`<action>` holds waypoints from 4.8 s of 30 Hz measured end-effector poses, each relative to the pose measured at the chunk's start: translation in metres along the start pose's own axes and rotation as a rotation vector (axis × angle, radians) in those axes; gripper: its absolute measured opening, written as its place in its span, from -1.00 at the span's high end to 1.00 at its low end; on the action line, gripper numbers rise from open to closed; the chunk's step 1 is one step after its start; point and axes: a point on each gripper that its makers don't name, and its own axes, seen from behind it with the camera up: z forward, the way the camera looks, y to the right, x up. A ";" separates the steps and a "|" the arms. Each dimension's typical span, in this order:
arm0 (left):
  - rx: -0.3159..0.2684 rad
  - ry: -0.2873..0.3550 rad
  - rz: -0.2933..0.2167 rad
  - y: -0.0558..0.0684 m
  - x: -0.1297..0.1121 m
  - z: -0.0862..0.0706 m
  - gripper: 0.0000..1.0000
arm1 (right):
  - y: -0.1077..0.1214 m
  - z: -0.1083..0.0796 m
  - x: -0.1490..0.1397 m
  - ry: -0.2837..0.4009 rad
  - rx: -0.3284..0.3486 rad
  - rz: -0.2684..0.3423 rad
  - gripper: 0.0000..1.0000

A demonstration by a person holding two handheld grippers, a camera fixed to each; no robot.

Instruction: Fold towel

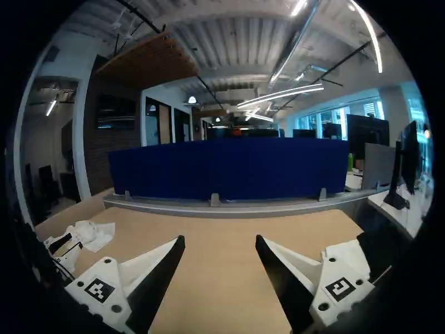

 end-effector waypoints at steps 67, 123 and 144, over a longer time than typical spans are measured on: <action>-0.001 -0.022 -0.017 -0.004 -0.041 0.007 -0.89 | 0.138 -0.034 -0.036 0.182 -0.148 0.041 -0.99; -0.001 -0.022 -0.017 -0.004 -0.041 0.006 -0.90 | 0.129 -0.005 -0.135 0.193 -0.153 -0.017 -0.99; -0.001 -0.022 -0.017 -0.004 -0.041 0.006 -0.90 | 0.126 -0.003 -0.136 0.191 -0.160 -0.044 -0.99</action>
